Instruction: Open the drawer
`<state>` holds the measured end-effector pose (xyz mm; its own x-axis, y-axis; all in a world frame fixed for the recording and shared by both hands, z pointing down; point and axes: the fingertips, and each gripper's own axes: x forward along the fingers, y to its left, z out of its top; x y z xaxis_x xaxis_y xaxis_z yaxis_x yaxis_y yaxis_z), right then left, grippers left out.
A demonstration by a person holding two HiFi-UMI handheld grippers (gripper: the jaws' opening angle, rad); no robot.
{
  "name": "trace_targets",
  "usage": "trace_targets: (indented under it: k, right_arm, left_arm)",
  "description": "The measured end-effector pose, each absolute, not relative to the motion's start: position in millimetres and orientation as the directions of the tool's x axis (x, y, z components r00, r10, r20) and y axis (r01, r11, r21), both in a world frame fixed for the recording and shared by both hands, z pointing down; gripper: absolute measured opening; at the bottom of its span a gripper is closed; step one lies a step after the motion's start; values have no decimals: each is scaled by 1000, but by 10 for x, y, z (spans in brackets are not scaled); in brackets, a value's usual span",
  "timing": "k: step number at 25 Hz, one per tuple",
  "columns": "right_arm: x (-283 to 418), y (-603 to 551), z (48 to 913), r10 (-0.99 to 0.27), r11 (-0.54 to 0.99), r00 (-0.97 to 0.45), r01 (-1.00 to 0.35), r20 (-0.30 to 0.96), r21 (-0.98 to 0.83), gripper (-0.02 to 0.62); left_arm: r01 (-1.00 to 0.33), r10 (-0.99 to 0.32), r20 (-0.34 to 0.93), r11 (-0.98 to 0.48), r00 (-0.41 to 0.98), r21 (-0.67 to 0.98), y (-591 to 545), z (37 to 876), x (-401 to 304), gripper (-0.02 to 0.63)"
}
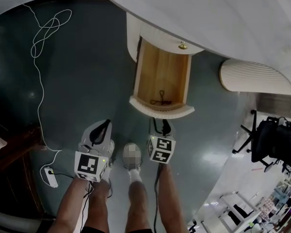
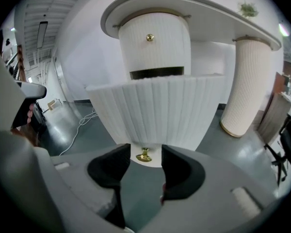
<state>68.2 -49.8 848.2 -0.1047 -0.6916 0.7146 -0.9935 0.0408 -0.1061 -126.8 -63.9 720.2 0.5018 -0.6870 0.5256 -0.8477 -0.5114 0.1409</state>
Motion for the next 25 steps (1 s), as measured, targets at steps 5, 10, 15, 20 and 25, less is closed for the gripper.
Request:
trace_targets:
  k: [5, 10, 15, 20, 25]
  right_arm:
    - [715, -401, 8254, -683, 58, -106, -994, 723, -92, 210]
    - [785, -438, 7892, -702, 61, -99, -995, 705, -79, 210]
    - [778, -483, 7485, -708, 56, -102, -995, 699, -88, 210]
    - [771, -670, 7061, -731, 39, -86, -996, 677, -85, 210]
    - [769, -854, 6499, -763, 48, -89, -996, 641, -81, 210]
  left_arm:
    - [-846, -694, 514, -515, 504, 134, -742, 6921, -1220, 10]
    - [-844, -701, 501, -522, 507, 124, -868, 6573, -1160, 9]
    - [-845, -710, 488, -522, 507, 118, -975, 6183, -1147, 9]
    - [-840, -722, 458, -532, 519, 113, -1173, 5789, -1098, 9]
    - [-827, -724, 434, -553, 536, 99, -1276, 5356, -1038, 9]
